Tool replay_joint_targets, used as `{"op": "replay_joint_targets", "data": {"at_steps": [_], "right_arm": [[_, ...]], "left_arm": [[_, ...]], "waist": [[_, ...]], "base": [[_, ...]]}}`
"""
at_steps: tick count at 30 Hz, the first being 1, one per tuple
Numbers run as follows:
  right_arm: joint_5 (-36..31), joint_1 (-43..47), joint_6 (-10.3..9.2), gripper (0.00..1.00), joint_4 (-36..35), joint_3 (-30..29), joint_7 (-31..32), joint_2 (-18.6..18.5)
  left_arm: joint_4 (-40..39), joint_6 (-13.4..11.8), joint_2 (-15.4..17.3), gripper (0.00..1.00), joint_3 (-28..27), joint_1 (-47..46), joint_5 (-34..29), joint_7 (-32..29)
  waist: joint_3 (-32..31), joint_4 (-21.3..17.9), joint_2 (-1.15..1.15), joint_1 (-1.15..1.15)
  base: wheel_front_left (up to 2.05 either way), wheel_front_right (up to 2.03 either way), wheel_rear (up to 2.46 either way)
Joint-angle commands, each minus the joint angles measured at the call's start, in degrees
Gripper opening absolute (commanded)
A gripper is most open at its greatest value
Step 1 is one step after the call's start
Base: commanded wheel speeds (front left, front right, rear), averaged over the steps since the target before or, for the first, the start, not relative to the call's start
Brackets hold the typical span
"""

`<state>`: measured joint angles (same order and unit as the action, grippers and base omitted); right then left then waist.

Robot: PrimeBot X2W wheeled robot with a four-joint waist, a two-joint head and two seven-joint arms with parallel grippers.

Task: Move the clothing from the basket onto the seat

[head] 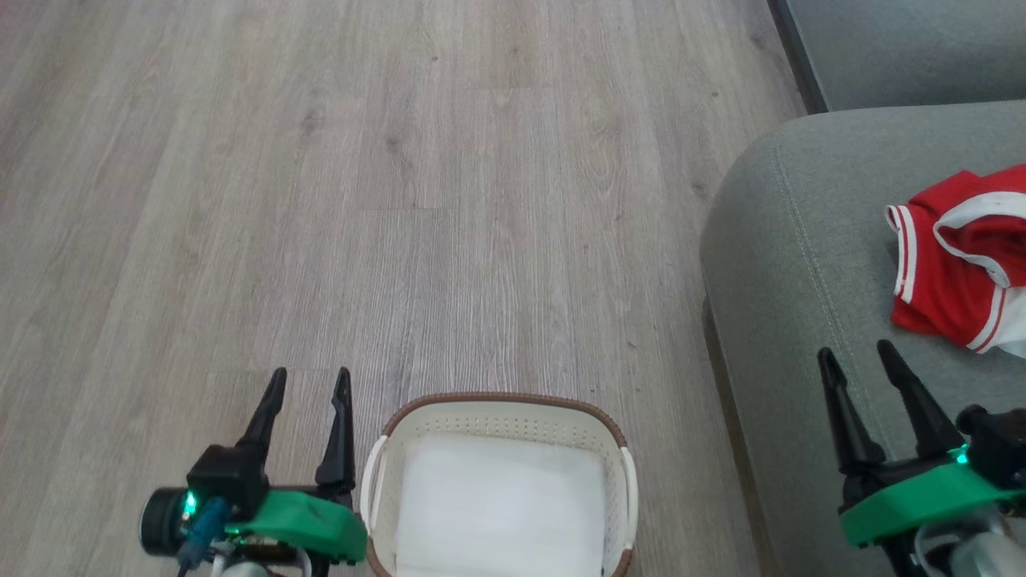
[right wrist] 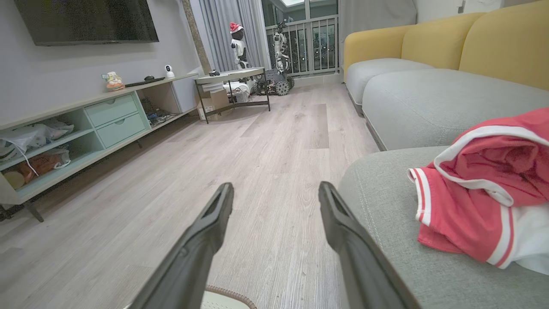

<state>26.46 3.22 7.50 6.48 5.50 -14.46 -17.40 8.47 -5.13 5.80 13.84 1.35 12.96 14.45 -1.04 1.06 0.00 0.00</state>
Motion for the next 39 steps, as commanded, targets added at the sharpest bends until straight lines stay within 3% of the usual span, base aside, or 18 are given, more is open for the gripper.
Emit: {"op": "replay_joint_targets", "data": {"at_steps": [1, 18, 36, 37, 39], "right_arm": [[-0.6, -0.8, -0.01, 1.00, -1.8, 1.1, -0.5, -0.4], [-0.7, -1.1, -0.01, 1.00, -1.5, 1.4, -0.5, 0.8], [-0.3, -1.6, -0.01, 1.00, -1.4, 2.0, -0.5, 1.4], [-0.3, 0.0, 0.00, 0.00, 0.4, 0.9, 0.0, 2.1], [-0.1, 0.1, 0.00, 0.00, 1.8, 1.1, 0.1, 2.5]], "left_arm": [[-0.9, 1.0, -0.6, 1.00, -3.0, -1.7, -0.9, 0.5], [0.4, 4.8, -2.8, 1.00, -7.0, -1.8, -3.2, 0.5], [0.8, 4.8, -2.9, 1.00, -6.8, -1.9, -2.4, 0.5], [2.5, 5.1, -2.8, 0.00, -5.1, 0.2, -2.6, 0.0], [4.0, 5.2, -2.8, 0.00, -5.1, 0.4, -2.5, -0.1]], "waist": [[-0.1, -0.1, 0.00, 0.00], [-0.1, -0.8, 0.00, 0.00], [-0.5, -1.6, 0.00, 0.00], [-0.5, -1.6, 0.00, 0.00], [-0.5, -1.6, 0.00, 0.00]], "base": [[0.00, 0.00, 0.00], [0.00, 0.00, 0.00], [0.00, 0.00, 0.00], [0.00, 0.00, 0.00], [0.00, 0.00, 0.00]]}}
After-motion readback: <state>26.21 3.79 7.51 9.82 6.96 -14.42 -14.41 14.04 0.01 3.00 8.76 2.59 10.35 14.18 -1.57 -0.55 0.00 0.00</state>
